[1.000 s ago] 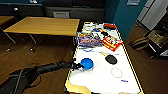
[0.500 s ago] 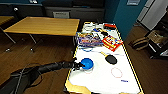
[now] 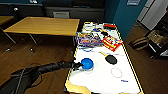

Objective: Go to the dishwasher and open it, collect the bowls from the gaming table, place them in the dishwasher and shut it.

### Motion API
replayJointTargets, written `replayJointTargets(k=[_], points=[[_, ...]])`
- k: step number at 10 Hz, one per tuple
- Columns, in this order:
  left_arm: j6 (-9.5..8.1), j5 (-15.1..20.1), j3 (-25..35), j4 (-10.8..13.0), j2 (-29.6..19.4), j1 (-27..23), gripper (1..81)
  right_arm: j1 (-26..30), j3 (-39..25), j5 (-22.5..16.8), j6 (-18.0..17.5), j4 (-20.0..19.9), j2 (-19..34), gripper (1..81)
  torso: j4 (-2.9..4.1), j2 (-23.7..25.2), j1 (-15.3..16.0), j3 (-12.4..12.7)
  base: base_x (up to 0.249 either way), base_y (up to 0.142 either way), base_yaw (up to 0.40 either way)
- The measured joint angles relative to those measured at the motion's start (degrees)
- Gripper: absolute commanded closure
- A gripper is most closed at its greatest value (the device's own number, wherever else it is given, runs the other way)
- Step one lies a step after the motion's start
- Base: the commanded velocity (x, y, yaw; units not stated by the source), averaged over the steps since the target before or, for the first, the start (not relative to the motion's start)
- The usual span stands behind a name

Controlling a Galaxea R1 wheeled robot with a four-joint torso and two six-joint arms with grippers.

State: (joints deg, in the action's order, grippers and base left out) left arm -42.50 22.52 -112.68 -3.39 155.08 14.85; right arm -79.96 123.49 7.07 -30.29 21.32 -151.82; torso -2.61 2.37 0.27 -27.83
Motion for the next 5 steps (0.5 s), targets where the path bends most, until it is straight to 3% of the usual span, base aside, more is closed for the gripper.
replayJointTargets(k=[5], points=[[-0.78,0.0,-2.7,0.1,2.3,2.2,1.0,0.0,0.0,0.0,0.0,0.0,0.0,81.1,0.00,0.0,0.0,0.0,0.000,0.000,0.000]])
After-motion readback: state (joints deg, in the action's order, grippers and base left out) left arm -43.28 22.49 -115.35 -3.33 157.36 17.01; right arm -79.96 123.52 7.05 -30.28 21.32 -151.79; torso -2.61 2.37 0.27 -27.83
